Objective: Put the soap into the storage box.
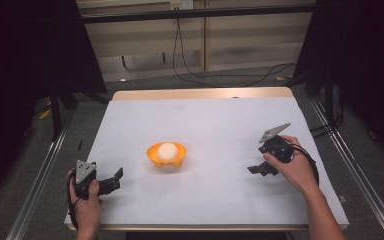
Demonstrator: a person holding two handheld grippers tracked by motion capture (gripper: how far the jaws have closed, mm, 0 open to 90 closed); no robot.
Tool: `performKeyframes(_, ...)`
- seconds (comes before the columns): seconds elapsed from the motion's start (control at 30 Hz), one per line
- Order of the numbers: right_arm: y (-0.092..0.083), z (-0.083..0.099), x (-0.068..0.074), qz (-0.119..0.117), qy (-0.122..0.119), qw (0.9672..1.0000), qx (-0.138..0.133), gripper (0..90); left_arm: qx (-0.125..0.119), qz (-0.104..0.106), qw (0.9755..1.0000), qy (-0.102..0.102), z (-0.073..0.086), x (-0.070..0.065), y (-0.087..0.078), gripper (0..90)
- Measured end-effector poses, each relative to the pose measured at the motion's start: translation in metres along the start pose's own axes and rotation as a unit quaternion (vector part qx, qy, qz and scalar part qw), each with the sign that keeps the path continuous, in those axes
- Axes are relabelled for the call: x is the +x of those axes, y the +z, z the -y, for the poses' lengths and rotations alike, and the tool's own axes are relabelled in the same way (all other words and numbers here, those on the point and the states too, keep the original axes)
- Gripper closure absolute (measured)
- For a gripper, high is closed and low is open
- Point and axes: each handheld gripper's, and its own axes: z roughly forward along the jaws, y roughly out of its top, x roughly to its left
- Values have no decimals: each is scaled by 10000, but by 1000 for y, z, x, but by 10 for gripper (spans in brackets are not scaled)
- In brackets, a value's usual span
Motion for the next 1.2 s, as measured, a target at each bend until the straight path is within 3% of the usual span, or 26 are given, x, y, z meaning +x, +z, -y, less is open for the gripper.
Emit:
performKeyframes(0.6, -13, 41, -5, 148, 327, 9989, -302, 41, -33, 24, 10000, -33, 0, 0, 0, 11)
performKeyframes(1.2, -26, 79, -7, 326, 648, 9948, -719, 36, -41, 16, 10000, 68, 0, 1, -1, 10)
